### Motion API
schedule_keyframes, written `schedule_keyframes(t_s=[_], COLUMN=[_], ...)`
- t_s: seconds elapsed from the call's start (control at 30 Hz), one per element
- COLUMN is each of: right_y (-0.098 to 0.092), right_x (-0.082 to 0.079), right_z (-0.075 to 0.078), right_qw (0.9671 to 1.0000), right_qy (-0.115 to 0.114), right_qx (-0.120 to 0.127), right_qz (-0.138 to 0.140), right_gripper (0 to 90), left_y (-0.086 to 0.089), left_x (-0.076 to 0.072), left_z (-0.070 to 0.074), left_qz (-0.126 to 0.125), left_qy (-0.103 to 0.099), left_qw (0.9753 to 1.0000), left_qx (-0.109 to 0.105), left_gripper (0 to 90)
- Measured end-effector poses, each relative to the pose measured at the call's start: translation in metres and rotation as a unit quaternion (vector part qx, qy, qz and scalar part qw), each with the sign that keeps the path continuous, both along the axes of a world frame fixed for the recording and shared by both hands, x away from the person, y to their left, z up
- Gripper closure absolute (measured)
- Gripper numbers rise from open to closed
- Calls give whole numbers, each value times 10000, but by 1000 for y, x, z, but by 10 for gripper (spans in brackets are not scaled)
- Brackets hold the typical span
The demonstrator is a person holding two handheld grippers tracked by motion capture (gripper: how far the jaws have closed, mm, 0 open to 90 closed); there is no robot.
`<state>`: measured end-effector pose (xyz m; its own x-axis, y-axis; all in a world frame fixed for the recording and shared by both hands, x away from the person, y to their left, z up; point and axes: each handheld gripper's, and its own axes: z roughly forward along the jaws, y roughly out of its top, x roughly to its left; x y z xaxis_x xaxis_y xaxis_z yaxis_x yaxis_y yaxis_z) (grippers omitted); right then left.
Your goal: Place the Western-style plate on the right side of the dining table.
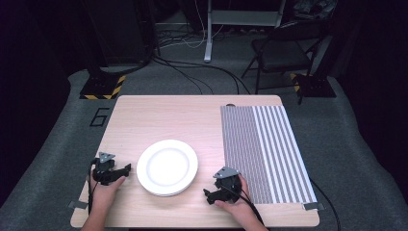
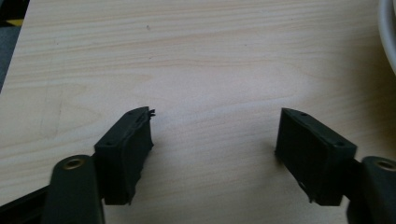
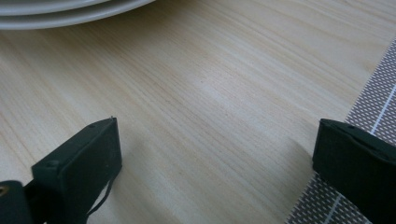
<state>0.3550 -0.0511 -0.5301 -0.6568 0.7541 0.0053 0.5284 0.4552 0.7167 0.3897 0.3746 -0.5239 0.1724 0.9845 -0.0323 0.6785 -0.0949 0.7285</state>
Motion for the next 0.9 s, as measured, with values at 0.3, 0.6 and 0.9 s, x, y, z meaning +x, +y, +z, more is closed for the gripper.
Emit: schedule_keyframes(t_s=[0.3, 0.6, 0.9], right_y=[-6, -3, 6], right_x=[-7, -2, 18], right_z=[17, 42, 65], right_qw=[9995, 9999, 9982], right_qy=[93, 72, -338], right_qx=[304, 103, 490], right_qz=[67, 117, -126], right_gripper=[308, 295, 378], left_y=[-8, -17, -25], left_x=[-8, -6, -1], left_z=[28, 60, 74], left_qz=[26, -1, -59], left_qy=[66, -154, -233], left_qw=[9990, 9983, 9969], left_qx=[-443, -564, -748], left_gripper=[376, 375, 463])
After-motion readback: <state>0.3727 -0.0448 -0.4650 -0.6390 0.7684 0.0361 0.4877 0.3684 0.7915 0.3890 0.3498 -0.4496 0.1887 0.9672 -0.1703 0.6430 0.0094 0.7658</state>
